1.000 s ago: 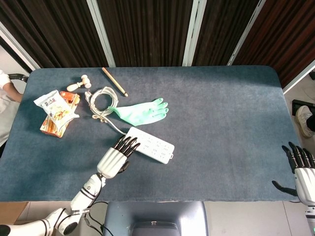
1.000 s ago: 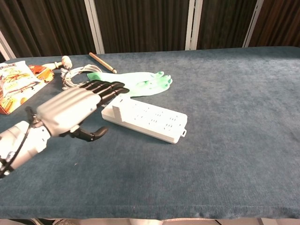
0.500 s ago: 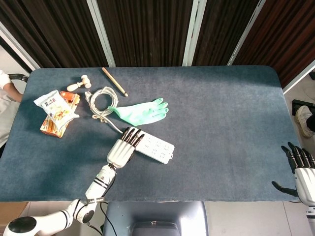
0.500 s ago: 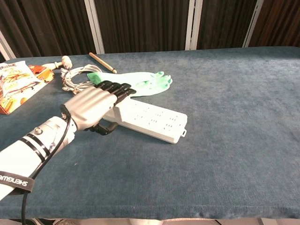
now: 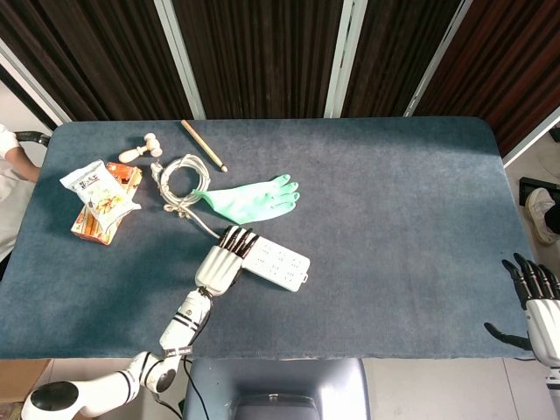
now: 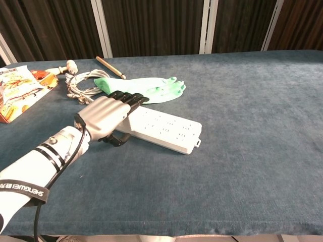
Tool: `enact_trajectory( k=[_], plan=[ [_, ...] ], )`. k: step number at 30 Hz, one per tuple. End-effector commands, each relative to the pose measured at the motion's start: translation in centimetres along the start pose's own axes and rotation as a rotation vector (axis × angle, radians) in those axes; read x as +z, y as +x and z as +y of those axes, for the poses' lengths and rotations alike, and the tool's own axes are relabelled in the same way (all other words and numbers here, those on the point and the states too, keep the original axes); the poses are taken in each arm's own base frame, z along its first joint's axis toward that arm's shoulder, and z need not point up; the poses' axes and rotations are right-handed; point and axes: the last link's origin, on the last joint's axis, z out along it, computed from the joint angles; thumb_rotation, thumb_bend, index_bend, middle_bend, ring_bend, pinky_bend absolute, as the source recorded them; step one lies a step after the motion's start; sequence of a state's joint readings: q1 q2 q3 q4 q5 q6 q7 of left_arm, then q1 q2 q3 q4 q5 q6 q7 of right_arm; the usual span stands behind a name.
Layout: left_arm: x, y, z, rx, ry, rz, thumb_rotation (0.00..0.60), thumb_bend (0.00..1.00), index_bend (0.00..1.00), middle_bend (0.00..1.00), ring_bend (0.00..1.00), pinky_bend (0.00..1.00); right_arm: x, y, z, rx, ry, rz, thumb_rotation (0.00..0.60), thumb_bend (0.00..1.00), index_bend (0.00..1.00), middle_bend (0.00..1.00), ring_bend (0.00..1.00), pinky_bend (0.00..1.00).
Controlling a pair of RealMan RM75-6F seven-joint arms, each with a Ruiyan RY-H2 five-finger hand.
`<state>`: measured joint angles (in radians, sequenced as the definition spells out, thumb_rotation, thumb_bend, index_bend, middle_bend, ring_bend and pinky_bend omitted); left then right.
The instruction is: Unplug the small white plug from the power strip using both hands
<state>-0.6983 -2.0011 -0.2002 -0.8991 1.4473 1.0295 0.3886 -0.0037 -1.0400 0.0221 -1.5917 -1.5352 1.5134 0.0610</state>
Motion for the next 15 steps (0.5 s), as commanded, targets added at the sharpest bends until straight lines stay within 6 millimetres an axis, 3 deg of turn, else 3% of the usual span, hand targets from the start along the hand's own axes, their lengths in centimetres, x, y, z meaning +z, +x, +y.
enact_trajectory(
  k=[1,9,15],
  plan=[
    [0.07,0.03,0.08,-0.003,0.000,0.001,0.600,0.40,0.00,0.01,0.00,0.08,0.02,0.00,0.00,-0.001,-0.001,0.001,0.600,0.15,0.00,0.00,0.00,0.00],
    [0.37,0.20,0.46,-0.018,0.006,0.012,0.600,0.45,0.09,0.19,0.08,0.10,0.03,-0.05,-0.07,-0.002,0.000,-0.001,0.600,0.15,0.00,0.00,0.00,0.00],
    [0.39,0.30,0.75,-0.024,0.006,0.017,0.600,0.46,0.15,0.26,0.13,0.11,0.00,-0.03,-0.06,0.000,0.000,0.000,0.600,0.15,0.00,0.00,0.00,0.00]
  ],
)
